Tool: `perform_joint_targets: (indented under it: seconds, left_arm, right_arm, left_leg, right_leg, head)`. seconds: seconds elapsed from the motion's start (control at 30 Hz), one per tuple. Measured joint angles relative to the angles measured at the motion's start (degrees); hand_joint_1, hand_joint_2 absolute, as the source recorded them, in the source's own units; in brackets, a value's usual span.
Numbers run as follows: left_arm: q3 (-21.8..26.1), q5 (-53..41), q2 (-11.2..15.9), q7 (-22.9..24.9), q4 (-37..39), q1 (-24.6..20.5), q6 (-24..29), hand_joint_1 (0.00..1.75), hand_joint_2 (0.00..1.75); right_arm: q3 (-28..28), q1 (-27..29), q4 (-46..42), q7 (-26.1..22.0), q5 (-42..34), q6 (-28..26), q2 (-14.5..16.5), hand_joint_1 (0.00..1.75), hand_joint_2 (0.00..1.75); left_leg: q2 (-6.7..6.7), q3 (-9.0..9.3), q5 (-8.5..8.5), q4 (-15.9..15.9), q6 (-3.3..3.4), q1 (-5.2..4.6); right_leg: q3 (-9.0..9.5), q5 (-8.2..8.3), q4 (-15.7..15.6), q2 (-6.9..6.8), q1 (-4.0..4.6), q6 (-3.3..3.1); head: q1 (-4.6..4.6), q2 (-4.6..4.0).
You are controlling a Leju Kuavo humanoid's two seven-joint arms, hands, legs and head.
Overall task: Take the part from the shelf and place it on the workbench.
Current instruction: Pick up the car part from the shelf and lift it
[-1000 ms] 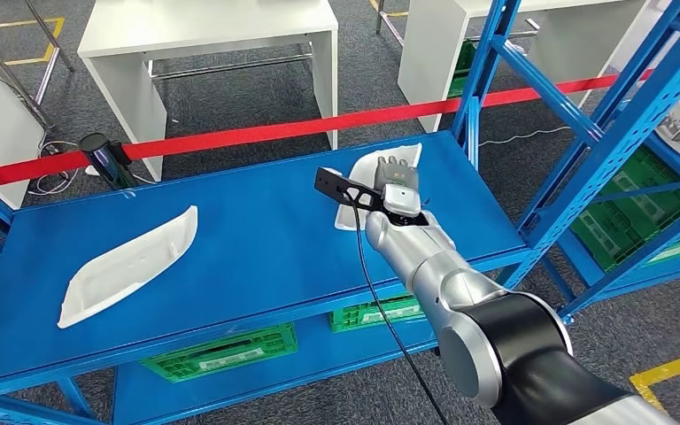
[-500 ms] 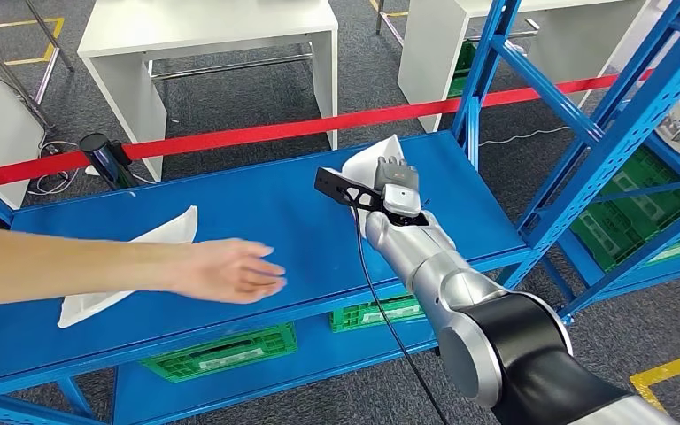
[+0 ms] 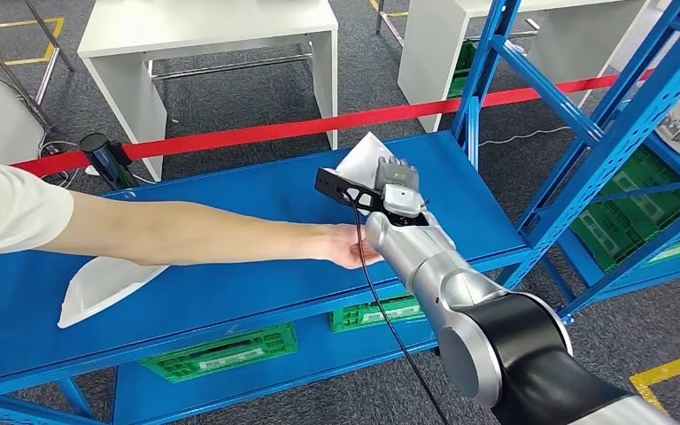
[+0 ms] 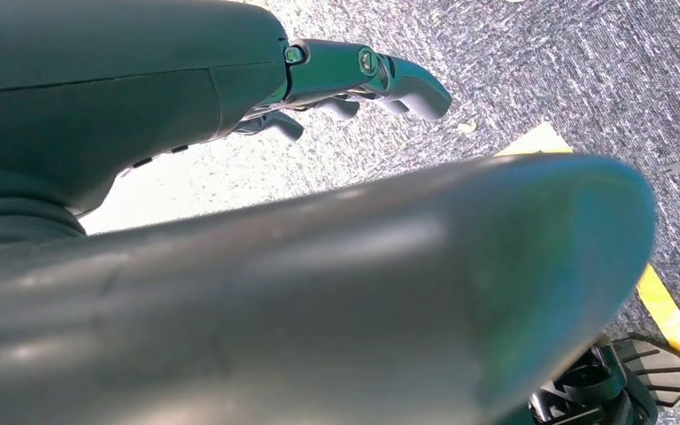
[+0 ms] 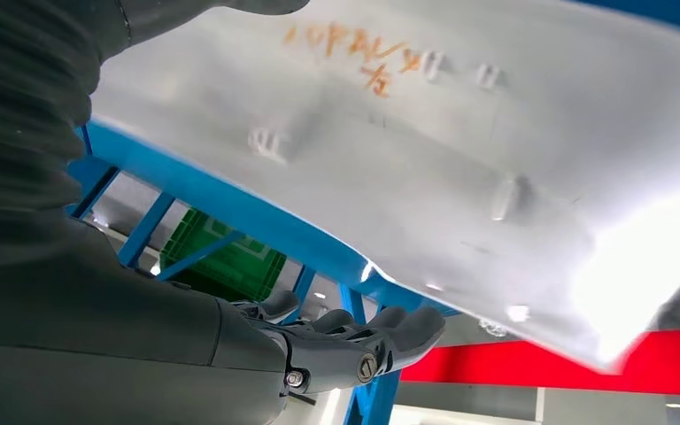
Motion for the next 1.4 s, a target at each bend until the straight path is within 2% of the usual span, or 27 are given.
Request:
perform_joint_targets:
  seconds: [1.4]
  left_arm:
    - [0.0,-0.1,0.0,0.0,0.0,-0.1,0.0,0.00,0.00]
  right_arm:
    - [0.0,0.0,0.0,0.1,0.2,0.1,0.0,0.00,1.75]
  left_leg:
    - [0.01,0.00,0.00,0.0,0.00,0.00]
  right_leg:
    - [-0.01,0.00,0.0,0.01,0.00,0.00]
  head:
    - [0.01,0.00]
